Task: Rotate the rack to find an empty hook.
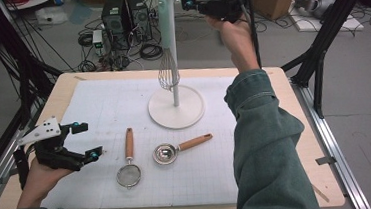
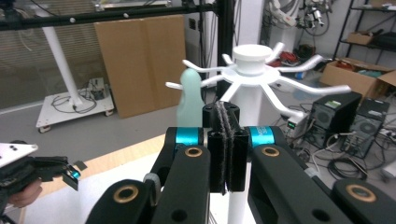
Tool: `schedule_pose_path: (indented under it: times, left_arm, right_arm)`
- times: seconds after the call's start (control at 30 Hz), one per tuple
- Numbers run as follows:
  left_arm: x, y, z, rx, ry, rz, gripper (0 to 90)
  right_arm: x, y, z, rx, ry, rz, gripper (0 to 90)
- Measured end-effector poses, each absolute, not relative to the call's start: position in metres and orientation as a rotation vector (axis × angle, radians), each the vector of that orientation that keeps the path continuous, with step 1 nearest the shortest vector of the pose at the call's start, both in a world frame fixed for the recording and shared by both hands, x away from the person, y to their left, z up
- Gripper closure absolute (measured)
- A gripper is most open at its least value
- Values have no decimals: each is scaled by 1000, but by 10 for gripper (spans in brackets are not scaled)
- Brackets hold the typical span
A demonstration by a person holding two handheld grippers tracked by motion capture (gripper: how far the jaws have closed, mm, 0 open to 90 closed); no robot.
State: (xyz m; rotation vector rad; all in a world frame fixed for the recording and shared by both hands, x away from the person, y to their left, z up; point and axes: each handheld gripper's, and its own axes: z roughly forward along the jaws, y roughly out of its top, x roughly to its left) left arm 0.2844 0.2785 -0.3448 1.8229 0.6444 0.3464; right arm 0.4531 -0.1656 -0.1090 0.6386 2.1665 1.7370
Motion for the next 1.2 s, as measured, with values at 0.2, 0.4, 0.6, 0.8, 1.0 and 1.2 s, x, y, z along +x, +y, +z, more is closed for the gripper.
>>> schedule_pose_path:
  times: [0.2,0.4,0.6,0.8,1.0,1.2]
  left_arm:
    - [283,279,-343,1818,642,353,18]
    - [283,280,-343,1818,641,350,17]
    - [283,281,-343,1814,639,350,18]
    - [283,284,-342,1804,644,349,18]
    - [283,285,-342,1806,650,356,18]
    - [285,282,-344,1815,652,353,18]
  right_arm:
    - [451,-157,-108,626,2180,1724,900]
    - [450,-149,-108,620,2191,1715,900]
    - [448,-142,-108,617,2190,1714,900]
    - [447,-136,-107,607,2202,1723,900]
    - [439,-146,-109,592,2178,1755,804]
    - [423,-167,-124,619,2175,1789,608]
